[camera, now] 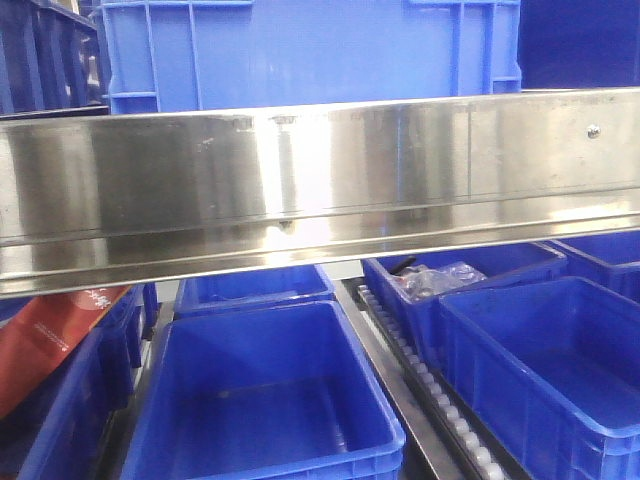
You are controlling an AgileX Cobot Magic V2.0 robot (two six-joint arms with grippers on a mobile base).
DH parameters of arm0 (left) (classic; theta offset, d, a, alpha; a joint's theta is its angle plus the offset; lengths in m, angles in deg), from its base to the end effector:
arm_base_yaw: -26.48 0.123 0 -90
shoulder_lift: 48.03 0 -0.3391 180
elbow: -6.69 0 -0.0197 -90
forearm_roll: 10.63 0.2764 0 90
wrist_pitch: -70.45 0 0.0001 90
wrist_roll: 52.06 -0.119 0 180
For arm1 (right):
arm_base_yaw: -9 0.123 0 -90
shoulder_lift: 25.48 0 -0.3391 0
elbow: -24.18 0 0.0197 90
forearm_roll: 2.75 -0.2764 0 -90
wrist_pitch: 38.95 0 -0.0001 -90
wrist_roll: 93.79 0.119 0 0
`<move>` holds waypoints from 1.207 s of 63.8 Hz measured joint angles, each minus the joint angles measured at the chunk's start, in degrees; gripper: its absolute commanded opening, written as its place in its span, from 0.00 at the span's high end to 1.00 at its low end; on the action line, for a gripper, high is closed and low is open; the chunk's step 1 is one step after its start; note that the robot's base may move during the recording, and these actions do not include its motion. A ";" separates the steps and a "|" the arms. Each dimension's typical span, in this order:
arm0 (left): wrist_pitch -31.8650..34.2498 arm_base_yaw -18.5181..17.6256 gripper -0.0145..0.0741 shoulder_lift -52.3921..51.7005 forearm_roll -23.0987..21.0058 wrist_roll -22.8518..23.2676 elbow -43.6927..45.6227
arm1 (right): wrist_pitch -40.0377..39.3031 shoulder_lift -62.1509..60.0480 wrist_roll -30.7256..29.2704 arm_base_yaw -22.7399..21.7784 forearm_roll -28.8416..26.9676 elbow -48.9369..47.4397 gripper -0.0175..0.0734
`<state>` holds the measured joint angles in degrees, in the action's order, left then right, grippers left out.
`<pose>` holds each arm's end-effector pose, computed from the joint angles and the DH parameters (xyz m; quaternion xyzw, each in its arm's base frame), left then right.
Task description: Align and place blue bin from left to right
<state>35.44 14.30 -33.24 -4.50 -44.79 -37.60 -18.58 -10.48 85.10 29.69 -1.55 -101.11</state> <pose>0.0188 0.0034 0.3602 0.0424 0.7297 -0.0634 0.6795 0.0413 0.0147 0.3248 -0.1381 0.6940 0.1108 0.6979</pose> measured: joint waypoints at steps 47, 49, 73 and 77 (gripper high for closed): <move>19.09 12.85 0.84 -7.80 -0.59 -0.15 -21.05 | -0.11 0.00 0.00 0.00 0.00 0.00 0.88; 21.55 13.72 0.84 -7.93 -0.75 -0.15 -23.57 | -0.23 0.00 0.00 0.00 0.00 0.00 0.88; 34.48 15.81 0.84 -7.93 -1.51 -0.15 -34.23 | -0.23 -0.04 0.00 0.00 0.00 0.00 0.88; 35.01 15.81 0.84 -7.93 -1.60 -0.15 -34.23 | -0.23 -0.04 0.00 0.00 0.00 0.00 0.88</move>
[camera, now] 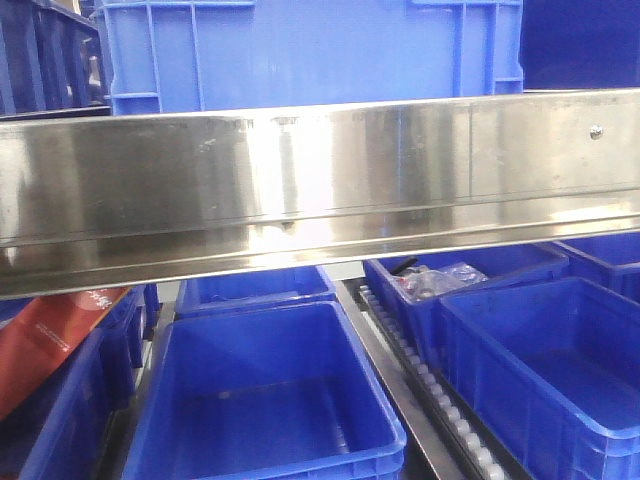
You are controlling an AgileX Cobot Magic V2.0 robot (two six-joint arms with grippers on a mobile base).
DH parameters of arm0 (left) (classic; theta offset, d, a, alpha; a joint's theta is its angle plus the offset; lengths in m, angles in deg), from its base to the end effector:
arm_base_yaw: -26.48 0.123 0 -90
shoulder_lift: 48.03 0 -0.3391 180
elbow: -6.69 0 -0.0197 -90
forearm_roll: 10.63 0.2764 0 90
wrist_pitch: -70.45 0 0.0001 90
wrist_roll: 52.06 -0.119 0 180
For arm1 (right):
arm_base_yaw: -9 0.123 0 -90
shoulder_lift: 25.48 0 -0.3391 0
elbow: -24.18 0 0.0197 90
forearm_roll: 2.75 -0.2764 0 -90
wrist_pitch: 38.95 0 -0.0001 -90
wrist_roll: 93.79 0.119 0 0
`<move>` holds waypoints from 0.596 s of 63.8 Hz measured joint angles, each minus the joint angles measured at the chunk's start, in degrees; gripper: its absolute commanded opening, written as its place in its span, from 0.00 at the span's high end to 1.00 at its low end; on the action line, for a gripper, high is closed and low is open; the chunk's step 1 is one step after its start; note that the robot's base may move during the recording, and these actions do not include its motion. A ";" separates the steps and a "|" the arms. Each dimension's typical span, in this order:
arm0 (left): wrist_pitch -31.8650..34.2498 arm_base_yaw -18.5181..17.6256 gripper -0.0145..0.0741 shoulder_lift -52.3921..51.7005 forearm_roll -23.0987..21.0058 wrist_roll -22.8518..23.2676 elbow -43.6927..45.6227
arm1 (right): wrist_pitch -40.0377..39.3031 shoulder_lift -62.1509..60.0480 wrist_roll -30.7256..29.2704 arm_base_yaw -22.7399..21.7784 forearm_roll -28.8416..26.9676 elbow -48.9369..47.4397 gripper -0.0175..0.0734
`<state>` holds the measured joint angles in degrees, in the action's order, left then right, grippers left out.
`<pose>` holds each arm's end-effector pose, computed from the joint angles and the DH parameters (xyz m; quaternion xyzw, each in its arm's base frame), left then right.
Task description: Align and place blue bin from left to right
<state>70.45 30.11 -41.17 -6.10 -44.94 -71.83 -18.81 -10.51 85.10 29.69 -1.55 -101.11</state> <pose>0.0558 0.0035 0.2149 -0.0368 0.6770 0.0067 0.7350 0.0412 0.0147 0.3253 -0.1378 0.6924 0.1110 0.6995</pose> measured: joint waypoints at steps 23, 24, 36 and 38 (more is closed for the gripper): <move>0.00 0.00 0.84 0.00 0.00 0.00 0.00 | 0.00 0.00 0.00 0.00 0.00 0.00 0.88; 0.00 0.00 0.84 0.00 0.00 0.00 0.00 | 0.00 0.00 0.00 0.00 0.00 0.00 0.88; 0.00 0.00 0.84 0.00 0.00 0.00 0.00 | 0.00 0.00 0.00 0.00 0.00 0.00 0.88; 0.00 0.00 0.84 0.00 0.00 0.00 0.00 | -0.11 0.00 0.00 -0.14 0.00 0.00 0.88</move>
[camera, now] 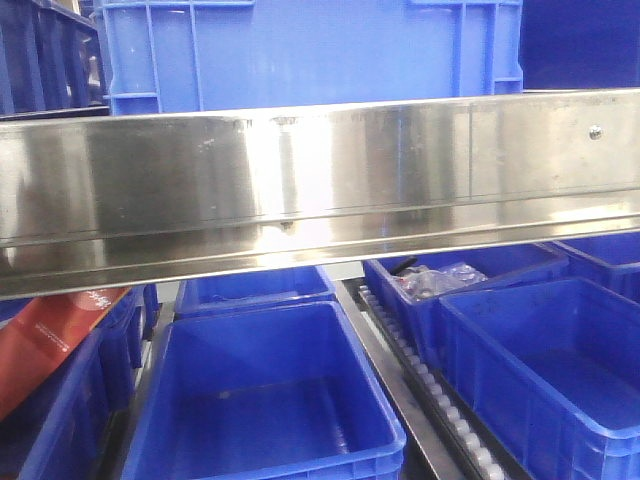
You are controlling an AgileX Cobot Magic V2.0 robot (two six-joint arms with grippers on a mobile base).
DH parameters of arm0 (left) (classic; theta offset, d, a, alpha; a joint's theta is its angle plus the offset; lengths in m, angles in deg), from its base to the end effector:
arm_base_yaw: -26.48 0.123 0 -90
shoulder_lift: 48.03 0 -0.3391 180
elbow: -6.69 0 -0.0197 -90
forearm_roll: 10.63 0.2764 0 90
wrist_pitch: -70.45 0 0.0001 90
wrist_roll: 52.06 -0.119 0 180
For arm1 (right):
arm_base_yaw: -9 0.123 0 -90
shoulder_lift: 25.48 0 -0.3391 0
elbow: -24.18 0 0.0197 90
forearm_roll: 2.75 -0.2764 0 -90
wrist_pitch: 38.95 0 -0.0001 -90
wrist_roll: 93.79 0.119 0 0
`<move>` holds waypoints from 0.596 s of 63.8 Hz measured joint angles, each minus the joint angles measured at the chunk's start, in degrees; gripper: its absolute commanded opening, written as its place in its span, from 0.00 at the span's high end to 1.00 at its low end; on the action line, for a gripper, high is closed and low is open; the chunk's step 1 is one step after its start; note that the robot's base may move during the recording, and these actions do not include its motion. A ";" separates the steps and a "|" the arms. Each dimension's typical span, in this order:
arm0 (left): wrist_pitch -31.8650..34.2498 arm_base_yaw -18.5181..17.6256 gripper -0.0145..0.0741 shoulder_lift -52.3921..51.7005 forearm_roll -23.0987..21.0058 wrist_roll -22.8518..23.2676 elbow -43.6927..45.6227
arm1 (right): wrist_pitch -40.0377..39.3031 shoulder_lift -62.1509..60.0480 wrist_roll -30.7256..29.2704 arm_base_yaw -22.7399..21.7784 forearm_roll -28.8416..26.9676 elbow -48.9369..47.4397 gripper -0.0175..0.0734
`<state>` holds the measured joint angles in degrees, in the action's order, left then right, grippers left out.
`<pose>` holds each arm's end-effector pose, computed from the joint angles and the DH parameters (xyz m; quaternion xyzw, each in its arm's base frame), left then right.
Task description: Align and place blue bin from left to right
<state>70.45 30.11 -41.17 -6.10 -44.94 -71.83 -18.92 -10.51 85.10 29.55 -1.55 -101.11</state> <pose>0.0558 0.0035 0.2149 -0.0368 0.6770 0.0067 0.7350 0.0413 0.0146 0.3256 -0.1368 0.6919 0.1103 0.7003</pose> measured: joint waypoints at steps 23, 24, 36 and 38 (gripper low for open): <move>0.00 0.00 0.84 0.00 0.00 0.00 0.00 | -8.97 -4.42 0.00 -18.88 -4.25 12.63 0.88; 0.00 0.00 0.84 0.00 0.00 0.00 0.00 | -9.31 -4.83 0.00 -19.23 -4.69 13.62 0.88; 0.31 0.00 0.84 0.00 0.00 0.00 0.00 | -13.38 -7.93 0.00 -20.46 -6.42 23.42 0.88; 0.00 0.00 0.84 0.00 0.00 0.00 0.00 | -13.38 -7.93 0.00 -20.46 -6.54 23.58 0.88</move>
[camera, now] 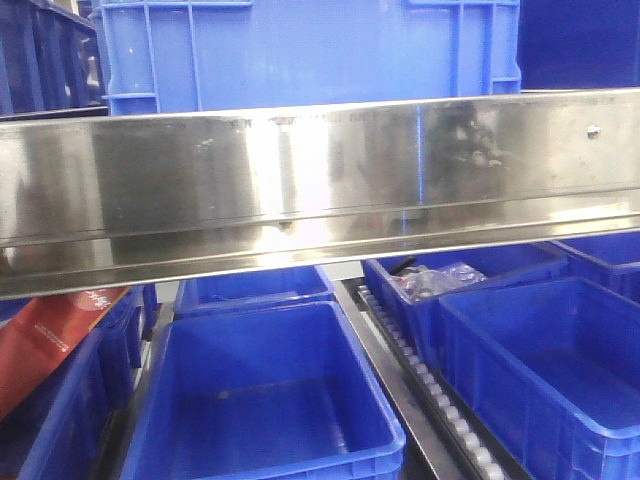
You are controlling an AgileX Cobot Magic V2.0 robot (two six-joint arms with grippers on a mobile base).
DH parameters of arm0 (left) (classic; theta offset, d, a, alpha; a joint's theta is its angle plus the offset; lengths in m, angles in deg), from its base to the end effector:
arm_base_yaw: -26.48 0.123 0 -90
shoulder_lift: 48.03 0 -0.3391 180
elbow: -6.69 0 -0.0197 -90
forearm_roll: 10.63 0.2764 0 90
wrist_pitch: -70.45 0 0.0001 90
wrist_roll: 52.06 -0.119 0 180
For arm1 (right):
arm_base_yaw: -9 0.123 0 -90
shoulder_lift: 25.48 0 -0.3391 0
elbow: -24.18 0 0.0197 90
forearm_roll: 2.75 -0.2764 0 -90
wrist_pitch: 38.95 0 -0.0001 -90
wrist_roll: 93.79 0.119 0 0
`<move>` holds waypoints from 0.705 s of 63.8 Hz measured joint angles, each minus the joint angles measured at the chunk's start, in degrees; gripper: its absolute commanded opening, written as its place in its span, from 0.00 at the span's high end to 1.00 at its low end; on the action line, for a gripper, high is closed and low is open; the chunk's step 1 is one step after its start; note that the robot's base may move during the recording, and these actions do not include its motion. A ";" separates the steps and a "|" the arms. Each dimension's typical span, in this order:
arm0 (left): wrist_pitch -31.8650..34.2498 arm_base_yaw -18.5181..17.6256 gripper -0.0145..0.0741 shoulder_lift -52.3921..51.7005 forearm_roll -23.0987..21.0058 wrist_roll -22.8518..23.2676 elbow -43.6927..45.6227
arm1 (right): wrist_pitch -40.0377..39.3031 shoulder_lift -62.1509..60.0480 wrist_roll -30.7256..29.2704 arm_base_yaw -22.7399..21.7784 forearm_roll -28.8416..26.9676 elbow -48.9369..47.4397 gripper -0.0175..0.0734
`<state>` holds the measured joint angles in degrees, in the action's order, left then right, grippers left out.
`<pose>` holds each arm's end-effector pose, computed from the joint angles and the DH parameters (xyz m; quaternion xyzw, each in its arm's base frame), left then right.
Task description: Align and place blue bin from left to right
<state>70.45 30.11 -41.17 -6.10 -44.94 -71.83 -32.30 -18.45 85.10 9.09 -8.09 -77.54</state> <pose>0.0558 0.0035 0.2149 -0.0368 0.6770 0.0067 0.7350 0.0562 0.0014 0.2026 0.0220 0.7186 0.0299 0.6944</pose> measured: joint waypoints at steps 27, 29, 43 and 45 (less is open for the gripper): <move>0.00 0.00 0.84 0.00 0.00 0.00 0.00 | -0.99 0.00 0.00 0.00 0.69 0.23 0.88; 0.00 0.00 0.84 0.00 0.00 0.00 0.00 | -0.99 0.00 0.00 0.00 0.69 0.23 0.88; 0.00 0.00 0.84 0.00 0.00 0.00 0.00 | -0.99 0.00 0.00 0.00 0.69 0.23 0.88; 0.00 0.00 0.84 0.00 0.00 0.00 0.00 | -0.99 0.00 0.00 0.00 0.69 0.23 0.88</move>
<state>70.45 30.11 -41.17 -6.10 -44.94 -71.83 -33.29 -18.45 85.10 9.09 -7.40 -77.30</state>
